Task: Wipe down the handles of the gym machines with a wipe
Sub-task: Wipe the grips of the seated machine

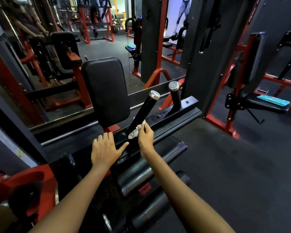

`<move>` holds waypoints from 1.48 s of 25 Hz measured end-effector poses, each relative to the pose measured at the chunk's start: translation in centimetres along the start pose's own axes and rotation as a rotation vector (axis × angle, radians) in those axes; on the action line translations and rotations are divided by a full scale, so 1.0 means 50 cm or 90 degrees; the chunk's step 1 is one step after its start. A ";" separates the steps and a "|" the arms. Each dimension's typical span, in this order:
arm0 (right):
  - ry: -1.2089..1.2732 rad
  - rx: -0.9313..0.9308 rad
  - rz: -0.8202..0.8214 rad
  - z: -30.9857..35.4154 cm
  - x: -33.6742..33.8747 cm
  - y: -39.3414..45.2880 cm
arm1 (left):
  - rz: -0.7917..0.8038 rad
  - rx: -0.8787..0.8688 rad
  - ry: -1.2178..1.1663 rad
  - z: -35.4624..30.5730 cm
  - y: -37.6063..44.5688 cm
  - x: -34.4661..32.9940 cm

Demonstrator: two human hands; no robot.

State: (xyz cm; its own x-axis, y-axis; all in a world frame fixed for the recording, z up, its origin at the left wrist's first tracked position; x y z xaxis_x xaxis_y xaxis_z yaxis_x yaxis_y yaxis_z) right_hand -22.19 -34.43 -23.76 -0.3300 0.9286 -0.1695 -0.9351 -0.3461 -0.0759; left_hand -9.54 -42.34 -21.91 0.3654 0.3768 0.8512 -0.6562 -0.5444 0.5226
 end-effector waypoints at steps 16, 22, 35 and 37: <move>-0.026 0.377 -0.249 0.248 0.093 0.032 | -0.021 -0.007 -0.011 0.003 -0.002 0.001; -0.157 0.521 -0.186 0.208 0.064 0.011 | -0.028 -0.004 -0.014 0.003 -0.001 -0.002; -0.290 0.668 -0.169 0.233 0.068 0.011 | -0.045 -0.002 -0.020 0.003 -0.001 -0.003; -0.374 0.678 -0.082 0.172 0.047 -0.007 | -0.044 -0.002 -0.021 0.003 0.000 -0.003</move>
State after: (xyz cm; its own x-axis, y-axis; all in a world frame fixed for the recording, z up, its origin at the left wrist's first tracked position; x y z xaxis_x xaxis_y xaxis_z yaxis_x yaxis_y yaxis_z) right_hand -23.76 -31.01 -15.69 0.0224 0.9624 0.2707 -0.5123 -0.2215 0.8298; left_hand -9.50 -42.51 -22.02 0.4315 0.3891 0.8139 -0.6306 -0.5151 0.5806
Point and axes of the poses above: each hand's wrist, its own y-axis towards the middle knuckle, its own x-axis out of the back of the hand, z = x × y, the point moved 5 cm from there along y, towards the middle knuckle, and after that the axes turned 9 degrees about -z, right-handed, at the moved point
